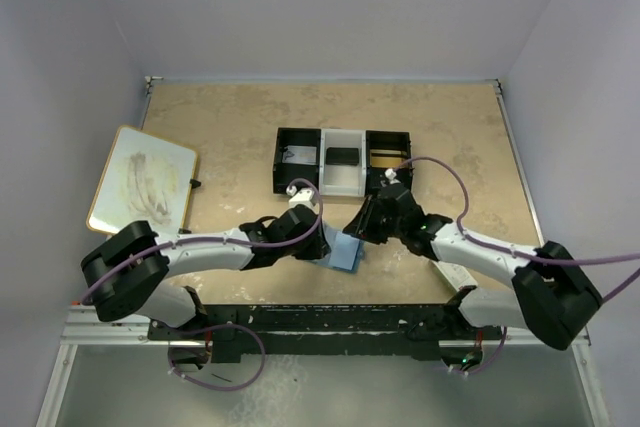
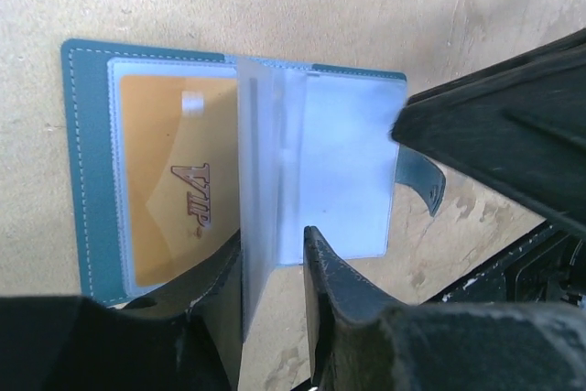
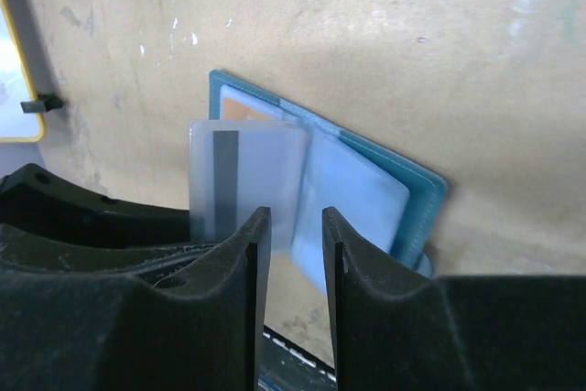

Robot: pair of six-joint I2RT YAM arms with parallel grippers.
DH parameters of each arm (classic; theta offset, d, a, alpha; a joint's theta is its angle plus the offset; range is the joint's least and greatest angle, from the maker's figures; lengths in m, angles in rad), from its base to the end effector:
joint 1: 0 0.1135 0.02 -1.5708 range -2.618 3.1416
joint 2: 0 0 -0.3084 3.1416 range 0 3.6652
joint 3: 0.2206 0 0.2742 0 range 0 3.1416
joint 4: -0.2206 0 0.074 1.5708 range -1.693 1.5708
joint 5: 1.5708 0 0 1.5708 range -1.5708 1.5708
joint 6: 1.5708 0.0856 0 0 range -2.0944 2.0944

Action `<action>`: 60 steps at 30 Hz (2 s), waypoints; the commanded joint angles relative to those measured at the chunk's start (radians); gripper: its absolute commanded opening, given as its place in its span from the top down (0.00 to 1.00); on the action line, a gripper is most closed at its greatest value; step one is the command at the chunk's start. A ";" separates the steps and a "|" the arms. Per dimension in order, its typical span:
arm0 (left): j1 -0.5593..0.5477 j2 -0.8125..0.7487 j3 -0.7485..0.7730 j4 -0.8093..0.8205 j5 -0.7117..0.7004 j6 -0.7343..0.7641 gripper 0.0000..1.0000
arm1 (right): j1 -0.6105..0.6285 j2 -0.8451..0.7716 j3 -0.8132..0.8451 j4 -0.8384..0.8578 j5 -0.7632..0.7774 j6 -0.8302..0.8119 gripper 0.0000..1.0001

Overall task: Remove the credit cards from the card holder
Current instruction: Adjust the card holder at the center of the board.

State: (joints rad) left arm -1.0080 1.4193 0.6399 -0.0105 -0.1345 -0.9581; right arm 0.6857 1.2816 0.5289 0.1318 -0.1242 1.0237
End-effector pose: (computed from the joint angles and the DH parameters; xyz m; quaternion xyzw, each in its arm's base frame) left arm 0.1792 -0.2626 0.1602 -0.0025 0.9230 -0.2816 0.2623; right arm 0.2236 0.1967 0.1775 0.1213 0.8797 0.3805 0.2580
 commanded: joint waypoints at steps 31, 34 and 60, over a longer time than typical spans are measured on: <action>-0.053 0.047 0.131 0.060 0.078 0.057 0.52 | -0.001 -0.500 -0.098 -0.281 0.152 0.132 0.50; -0.043 -0.005 0.137 0.005 0.029 0.093 0.46 | -0.002 -0.485 -0.106 -0.256 0.133 0.129 0.49; 0.186 0.363 0.461 -0.259 0.272 0.579 0.43 | 0.026 -0.275 -0.455 0.359 -0.280 0.195 0.33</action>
State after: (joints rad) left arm -0.8242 1.7580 1.0348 -0.2291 0.0971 -0.4652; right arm 0.7067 0.9607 0.0849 0.3679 -0.3733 1.2045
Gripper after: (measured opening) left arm 0.573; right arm 0.653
